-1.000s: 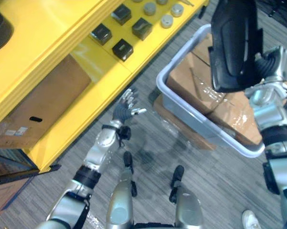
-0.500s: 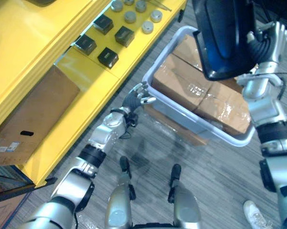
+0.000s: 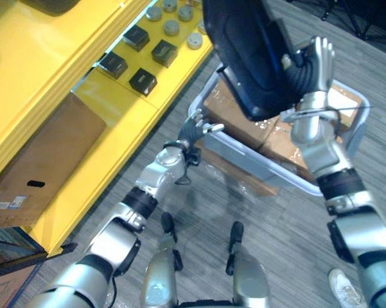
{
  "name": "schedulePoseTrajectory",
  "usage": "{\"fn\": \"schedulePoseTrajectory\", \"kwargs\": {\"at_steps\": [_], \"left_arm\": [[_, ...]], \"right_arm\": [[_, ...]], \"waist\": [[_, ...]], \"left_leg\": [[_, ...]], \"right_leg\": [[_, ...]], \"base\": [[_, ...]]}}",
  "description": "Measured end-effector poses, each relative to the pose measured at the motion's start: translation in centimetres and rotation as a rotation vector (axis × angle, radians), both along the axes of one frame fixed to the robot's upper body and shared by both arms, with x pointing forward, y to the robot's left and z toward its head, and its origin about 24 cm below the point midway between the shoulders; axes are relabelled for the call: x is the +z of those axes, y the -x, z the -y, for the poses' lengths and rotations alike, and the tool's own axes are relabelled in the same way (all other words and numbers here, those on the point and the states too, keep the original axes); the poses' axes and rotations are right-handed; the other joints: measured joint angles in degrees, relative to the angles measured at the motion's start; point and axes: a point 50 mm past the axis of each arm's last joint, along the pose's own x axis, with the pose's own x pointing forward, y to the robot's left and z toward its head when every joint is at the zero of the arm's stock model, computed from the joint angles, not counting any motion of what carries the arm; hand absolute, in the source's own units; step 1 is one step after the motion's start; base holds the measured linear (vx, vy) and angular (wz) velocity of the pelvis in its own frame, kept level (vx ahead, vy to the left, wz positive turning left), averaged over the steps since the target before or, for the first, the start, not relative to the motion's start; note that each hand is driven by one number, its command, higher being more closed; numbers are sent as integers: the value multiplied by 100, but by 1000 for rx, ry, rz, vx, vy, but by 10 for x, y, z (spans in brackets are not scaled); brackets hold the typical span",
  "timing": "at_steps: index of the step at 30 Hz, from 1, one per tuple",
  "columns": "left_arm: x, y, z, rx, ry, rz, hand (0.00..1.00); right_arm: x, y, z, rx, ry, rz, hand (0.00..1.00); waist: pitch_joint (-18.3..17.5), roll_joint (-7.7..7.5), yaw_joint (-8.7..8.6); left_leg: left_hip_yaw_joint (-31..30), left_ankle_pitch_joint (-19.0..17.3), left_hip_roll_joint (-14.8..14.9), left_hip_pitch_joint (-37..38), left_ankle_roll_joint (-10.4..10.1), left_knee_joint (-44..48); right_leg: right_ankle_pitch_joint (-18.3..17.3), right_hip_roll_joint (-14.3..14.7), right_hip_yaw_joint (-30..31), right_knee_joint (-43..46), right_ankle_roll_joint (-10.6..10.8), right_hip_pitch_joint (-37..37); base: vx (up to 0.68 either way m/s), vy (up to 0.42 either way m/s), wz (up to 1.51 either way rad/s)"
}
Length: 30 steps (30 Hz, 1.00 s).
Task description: Walk over and take plastic housings, then place them on the shelf
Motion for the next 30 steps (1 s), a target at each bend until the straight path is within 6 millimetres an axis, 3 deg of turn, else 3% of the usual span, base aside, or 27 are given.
{"fn": "schedulePoseTrajectory", "kwargs": {"at_steps": [18,24,25,30], "left_arm": [[-18,2,19,34,89,-105,0],[-30,1,18,90,250,-186,0],[-30,1,18,96,281,-191,100],[-34,4,10,173,511,-189,100]], "right_arm": [[-27,2,-64,204,11,-56,100],[-41,7,-77,253,-20,-92,100],[-43,8,-77,256,-24,-95,100],[-64,16,-77,270,-101,-146,100]], "waist": [[1,-14,108],[-76,-182,116],[-87,-203,115],[-123,-267,105]], "left_leg": [[-9,0,0,13,-1,2],[-9,-2,7,29,-4,4],[-9,-5,9,32,-6,4],[9,-67,9,131,-36,1]], "right_leg": [[0,15,-1,-1,-1,16],[-1,15,12,-15,-2,35],[-1,12,13,-15,-1,37],[-6,3,31,-35,0,127]], "base": [[-18,-41,0],[0,0,0],[0,0,0],[0,0,-1]]}}
